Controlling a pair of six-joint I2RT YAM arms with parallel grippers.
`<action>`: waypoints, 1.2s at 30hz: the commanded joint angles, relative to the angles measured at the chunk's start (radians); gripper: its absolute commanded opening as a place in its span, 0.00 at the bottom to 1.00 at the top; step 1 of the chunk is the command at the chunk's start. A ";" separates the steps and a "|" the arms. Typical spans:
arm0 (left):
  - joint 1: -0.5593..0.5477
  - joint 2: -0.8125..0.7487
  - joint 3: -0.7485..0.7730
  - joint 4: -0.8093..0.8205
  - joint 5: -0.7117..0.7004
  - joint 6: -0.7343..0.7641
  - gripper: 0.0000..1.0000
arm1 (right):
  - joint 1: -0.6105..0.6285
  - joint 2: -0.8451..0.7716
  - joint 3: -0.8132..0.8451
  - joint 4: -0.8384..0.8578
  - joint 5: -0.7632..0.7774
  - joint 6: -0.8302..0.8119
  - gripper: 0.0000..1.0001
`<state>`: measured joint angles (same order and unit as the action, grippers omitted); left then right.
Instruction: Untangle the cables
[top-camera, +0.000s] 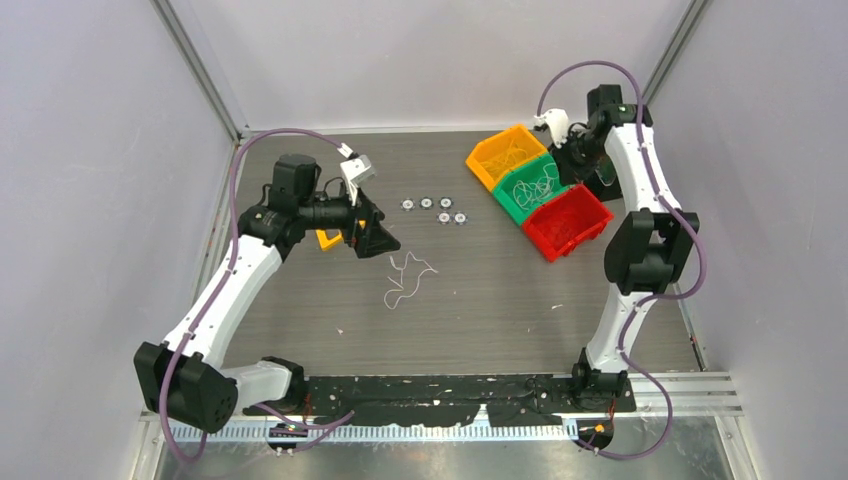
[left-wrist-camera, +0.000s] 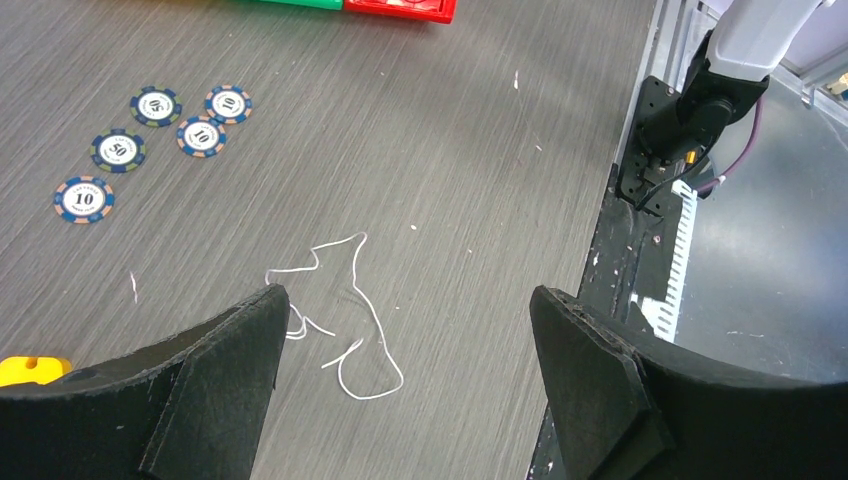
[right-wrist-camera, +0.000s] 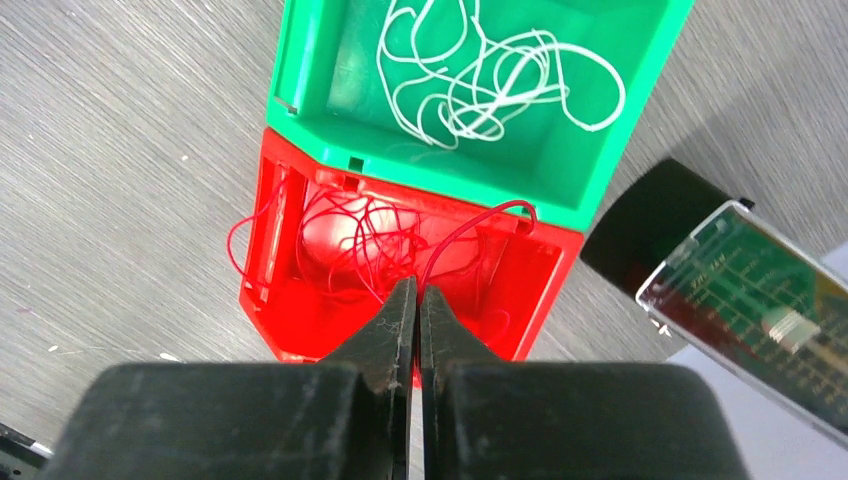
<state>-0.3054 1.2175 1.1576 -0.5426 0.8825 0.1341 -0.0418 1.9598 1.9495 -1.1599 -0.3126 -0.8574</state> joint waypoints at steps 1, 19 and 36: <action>0.006 0.002 0.020 0.035 0.020 -0.004 0.92 | 0.017 0.048 0.063 -0.044 -0.030 0.005 0.05; 0.019 0.042 0.071 -0.023 0.026 0.027 0.92 | -0.137 -0.068 -0.346 0.103 -0.039 -0.119 0.06; 0.083 -0.007 -0.023 -0.072 -0.188 0.076 1.00 | -0.136 -0.257 -0.222 0.091 0.005 0.027 0.92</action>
<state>-0.2455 1.2419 1.1442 -0.5972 0.7780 0.1772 -0.1783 1.8027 1.6733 -1.0771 -0.3431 -0.8719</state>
